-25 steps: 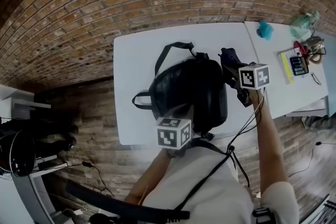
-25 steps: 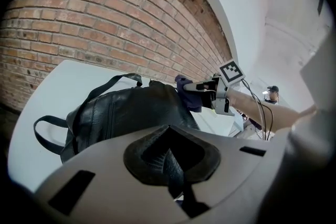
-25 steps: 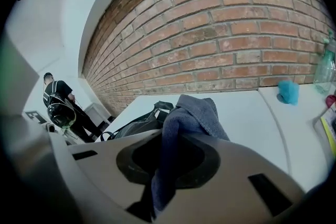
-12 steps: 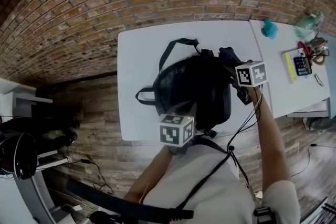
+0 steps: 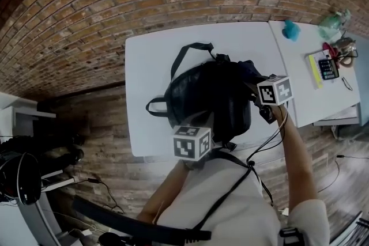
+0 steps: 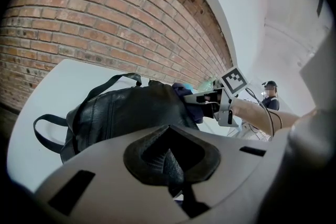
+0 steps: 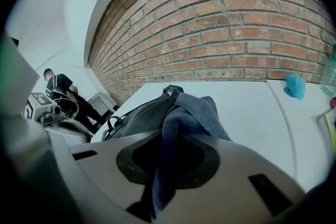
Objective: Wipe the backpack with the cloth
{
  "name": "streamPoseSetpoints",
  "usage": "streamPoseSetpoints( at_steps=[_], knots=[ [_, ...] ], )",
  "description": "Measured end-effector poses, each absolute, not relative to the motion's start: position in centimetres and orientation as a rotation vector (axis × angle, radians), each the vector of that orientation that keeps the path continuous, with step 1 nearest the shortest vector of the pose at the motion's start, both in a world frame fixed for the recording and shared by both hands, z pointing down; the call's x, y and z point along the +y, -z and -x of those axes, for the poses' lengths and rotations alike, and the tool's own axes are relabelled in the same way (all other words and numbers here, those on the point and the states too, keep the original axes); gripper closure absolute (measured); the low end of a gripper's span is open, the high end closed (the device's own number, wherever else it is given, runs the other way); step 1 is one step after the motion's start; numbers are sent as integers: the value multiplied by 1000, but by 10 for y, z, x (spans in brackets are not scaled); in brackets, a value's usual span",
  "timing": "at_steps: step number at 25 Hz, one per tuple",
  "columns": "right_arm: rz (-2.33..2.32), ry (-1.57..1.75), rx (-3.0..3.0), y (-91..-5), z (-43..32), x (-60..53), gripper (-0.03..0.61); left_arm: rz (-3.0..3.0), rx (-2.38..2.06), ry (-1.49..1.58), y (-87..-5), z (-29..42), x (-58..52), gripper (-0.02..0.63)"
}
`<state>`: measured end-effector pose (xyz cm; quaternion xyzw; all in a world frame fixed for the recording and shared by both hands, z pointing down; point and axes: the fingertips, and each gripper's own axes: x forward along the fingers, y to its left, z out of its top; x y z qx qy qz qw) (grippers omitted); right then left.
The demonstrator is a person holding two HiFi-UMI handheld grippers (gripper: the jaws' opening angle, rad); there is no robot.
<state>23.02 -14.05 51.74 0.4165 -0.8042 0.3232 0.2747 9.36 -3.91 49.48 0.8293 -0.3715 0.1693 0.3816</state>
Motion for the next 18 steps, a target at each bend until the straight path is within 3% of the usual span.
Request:
streamPoseSetpoints(
  at_steps=[18],
  knots=[
    [-1019, -904, -2184, -520, -226, -77, 531, -2116, -933, -440, -496, -99, -37, 609]
  ],
)
